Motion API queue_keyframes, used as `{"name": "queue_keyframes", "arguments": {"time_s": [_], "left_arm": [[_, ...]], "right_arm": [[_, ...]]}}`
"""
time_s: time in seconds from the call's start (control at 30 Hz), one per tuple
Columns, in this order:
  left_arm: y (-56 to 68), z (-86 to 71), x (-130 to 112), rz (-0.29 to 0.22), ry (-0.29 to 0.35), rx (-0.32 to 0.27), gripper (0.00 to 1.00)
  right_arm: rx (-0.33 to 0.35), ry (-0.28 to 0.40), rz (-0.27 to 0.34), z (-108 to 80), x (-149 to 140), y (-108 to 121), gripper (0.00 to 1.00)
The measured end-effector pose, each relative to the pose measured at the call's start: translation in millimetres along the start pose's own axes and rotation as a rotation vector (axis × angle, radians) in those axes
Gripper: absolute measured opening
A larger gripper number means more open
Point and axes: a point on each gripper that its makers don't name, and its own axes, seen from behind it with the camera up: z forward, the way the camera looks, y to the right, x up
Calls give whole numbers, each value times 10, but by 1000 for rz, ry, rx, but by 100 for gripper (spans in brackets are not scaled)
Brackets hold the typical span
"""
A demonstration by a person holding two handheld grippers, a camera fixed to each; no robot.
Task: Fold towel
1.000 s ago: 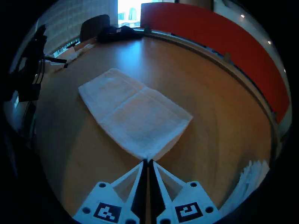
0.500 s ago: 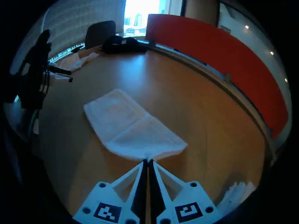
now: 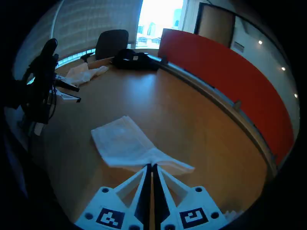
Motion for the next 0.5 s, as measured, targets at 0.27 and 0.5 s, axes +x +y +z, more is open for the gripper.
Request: {"name": "queue_keyframes", "arguments": {"time_s": [0.27,0.5], "left_arm": [[1,4,7,4,5,-7,93],[41,8,14,12,10,-17,93]], "right_arm": [[26,8,-18,69,138,-61,9],[79,25,-34,200,337,-222,8]]}}
